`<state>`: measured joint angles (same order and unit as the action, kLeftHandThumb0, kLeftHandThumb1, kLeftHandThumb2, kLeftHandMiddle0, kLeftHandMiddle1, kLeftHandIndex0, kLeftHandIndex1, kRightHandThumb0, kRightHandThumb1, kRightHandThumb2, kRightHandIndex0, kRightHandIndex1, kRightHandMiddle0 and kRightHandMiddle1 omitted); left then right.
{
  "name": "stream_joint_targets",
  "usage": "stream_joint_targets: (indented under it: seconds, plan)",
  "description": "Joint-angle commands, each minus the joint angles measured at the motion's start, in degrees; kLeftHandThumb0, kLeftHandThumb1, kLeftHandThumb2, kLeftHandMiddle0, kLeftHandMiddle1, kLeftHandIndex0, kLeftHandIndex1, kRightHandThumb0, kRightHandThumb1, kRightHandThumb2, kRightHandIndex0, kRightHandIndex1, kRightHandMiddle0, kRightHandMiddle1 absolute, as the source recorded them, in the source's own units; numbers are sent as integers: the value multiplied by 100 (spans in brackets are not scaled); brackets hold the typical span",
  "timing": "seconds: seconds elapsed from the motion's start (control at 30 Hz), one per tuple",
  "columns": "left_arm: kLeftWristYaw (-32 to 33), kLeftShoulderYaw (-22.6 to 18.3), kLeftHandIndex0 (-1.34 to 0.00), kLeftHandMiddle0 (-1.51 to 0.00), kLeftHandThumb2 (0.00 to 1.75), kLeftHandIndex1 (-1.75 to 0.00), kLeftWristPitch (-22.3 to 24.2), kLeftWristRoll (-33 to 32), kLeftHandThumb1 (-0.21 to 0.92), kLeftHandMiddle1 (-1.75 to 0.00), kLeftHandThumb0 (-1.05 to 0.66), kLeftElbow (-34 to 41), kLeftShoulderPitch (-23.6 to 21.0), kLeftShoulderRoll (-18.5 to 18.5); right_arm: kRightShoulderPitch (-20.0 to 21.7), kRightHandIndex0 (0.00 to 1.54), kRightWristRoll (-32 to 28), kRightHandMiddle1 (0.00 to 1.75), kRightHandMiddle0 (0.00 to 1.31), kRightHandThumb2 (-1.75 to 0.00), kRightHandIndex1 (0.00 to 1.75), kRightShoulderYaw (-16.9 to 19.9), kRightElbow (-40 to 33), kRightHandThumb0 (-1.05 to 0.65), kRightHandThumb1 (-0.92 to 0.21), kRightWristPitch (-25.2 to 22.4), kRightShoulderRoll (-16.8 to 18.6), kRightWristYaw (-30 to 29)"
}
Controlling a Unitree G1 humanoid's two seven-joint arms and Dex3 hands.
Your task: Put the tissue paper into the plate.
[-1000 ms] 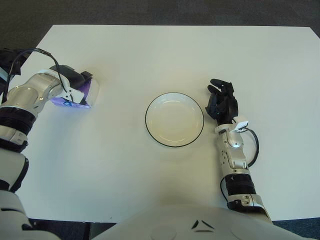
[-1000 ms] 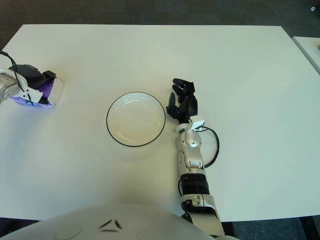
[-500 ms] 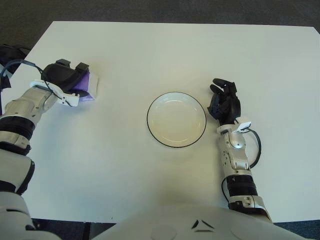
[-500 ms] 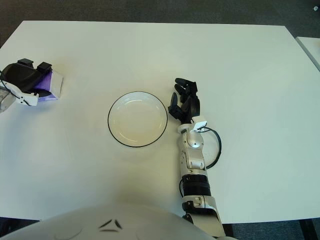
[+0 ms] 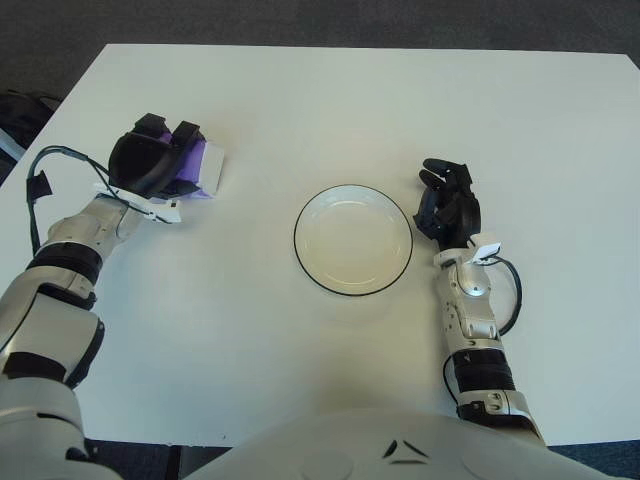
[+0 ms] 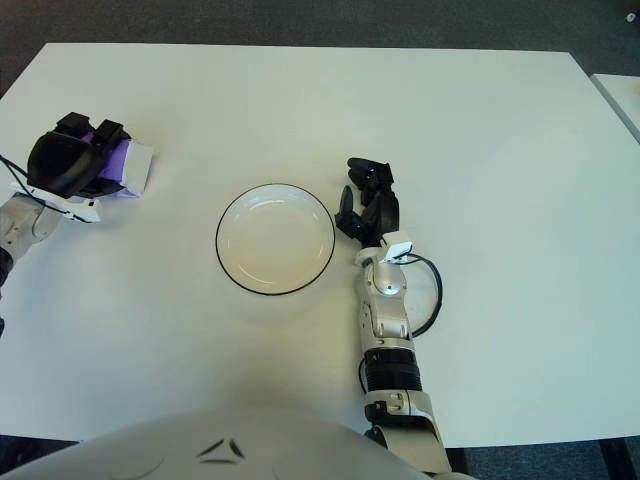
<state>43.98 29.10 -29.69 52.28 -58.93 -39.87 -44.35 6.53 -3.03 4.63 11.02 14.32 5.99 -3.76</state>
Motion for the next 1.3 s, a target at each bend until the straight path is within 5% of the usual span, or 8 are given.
stream_joint_targets:
  seconds: [0.0,0.3,0.77,1.27]
  plan:
    - [-108,280,-59,-115,128,-175,-263,119,34,-175,-47,-70,188,341,-454,36,38,128,19,-99,93,39,459,-40,-63,-408,0,-115]
    - [281,153,-58,-116,126,-175,-418,-6,36,-175,-46,206,113,318,-431,36,-1,129,20,-100,95,56,510,-38,-63,-367,-18,-60]
    - [149,-746,-58,-119,127,-175,-791,-712,35,-175,-46,2354,368,551,-366,37,-31,129,18,-101,97,79,664,-38,-63,-266,-45,-5]
    - [-716,-1139,-59,-120,128,-175,-1340,-960,34,-175,-46,3497,360,815,-311,35,-23,128,16,-101,98,73,762,-38,-63,-291,-12,-24]
